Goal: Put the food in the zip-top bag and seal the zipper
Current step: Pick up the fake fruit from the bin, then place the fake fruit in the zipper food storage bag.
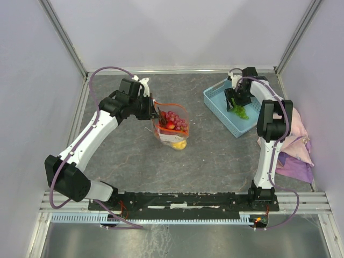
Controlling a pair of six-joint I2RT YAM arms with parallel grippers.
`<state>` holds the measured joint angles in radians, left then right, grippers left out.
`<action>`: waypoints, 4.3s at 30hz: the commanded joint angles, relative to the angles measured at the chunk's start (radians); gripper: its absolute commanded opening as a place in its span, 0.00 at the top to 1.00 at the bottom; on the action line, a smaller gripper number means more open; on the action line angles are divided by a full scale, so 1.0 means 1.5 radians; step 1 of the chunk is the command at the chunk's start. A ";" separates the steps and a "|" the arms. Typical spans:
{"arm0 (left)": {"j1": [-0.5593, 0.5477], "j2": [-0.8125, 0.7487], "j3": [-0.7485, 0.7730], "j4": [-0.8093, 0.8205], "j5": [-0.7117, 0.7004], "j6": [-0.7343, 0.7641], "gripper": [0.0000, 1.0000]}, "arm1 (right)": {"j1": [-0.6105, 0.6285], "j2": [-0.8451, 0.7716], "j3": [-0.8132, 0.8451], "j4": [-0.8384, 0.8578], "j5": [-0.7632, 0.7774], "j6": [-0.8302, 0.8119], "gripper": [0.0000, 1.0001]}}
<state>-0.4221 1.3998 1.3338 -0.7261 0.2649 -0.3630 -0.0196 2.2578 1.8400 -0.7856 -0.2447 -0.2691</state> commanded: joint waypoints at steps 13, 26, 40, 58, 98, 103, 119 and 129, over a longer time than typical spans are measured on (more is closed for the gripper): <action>0.003 -0.015 -0.001 0.031 0.015 0.015 0.97 | 0.003 -0.064 -0.058 0.049 0.051 0.110 0.64; 0.003 -0.018 -0.001 0.031 0.019 0.015 0.97 | 0.004 -0.156 -0.138 0.106 0.075 0.162 0.98; 0.003 -0.013 -0.003 0.031 0.016 0.014 0.97 | 0.054 -0.354 -0.161 0.090 0.136 0.197 0.97; 0.003 -0.008 -0.005 0.036 0.022 0.010 0.97 | 0.273 -0.577 -0.203 0.183 0.074 0.335 0.94; 0.003 -0.010 -0.008 0.042 0.034 0.007 0.97 | 0.562 -0.576 -0.421 0.454 -0.004 0.311 0.92; 0.003 -0.012 -0.008 0.042 0.032 0.007 0.97 | 0.564 -0.540 -0.396 0.408 -0.005 0.319 0.90; 0.003 -0.014 -0.009 0.042 0.034 0.007 0.97 | 0.564 -0.507 -0.286 0.263 0.028 0.301 0.44; 0.003 -0.012 -0.009 0.042 0.033 0.007 0.97 | 0.566 -0.564 -0.237 0.078 0.052 0.243 0.25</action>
<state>-0.4221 1.3998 1.3186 -0.7006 0.2909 -0.3630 0.8230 1.4651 1.4307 -0.5331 -0.2062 0.1505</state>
